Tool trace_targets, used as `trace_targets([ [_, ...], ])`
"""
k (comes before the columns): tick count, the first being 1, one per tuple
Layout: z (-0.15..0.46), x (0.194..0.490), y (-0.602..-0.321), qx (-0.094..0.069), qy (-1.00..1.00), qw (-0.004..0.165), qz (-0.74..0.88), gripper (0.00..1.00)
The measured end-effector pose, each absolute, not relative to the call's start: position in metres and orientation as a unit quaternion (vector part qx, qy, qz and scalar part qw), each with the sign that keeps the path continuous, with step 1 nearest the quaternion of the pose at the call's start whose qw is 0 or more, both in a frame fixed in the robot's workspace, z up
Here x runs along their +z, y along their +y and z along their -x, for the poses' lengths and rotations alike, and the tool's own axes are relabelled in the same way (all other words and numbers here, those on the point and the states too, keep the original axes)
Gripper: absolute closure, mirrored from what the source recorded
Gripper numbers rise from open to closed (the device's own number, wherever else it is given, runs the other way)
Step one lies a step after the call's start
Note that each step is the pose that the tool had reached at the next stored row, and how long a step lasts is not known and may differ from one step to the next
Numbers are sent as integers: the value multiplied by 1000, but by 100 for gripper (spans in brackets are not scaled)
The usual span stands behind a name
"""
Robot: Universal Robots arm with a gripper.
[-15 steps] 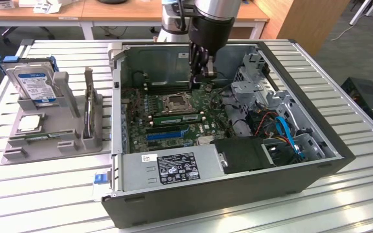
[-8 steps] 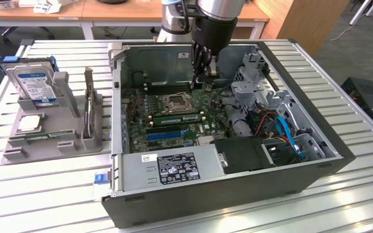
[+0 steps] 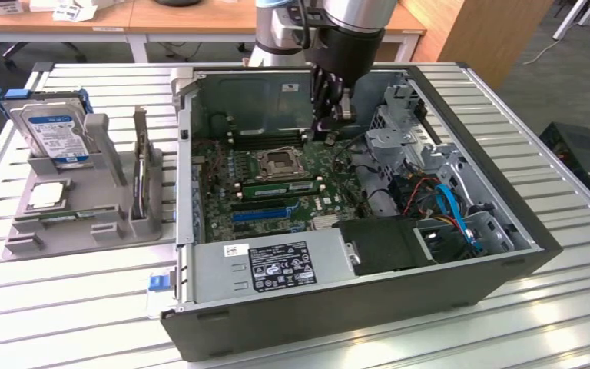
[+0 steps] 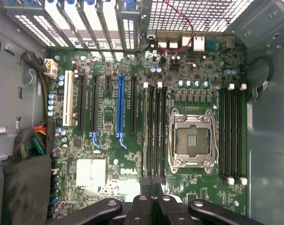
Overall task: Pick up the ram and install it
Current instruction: 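Press down the ram until it locks into place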
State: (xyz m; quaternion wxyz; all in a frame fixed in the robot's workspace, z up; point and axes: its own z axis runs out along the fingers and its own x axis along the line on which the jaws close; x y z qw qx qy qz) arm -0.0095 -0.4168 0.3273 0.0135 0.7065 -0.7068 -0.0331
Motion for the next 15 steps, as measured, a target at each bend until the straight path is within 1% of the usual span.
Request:
trace_targets([
  [15,-8,327,-417,-33,-707,14,-707,89],
])
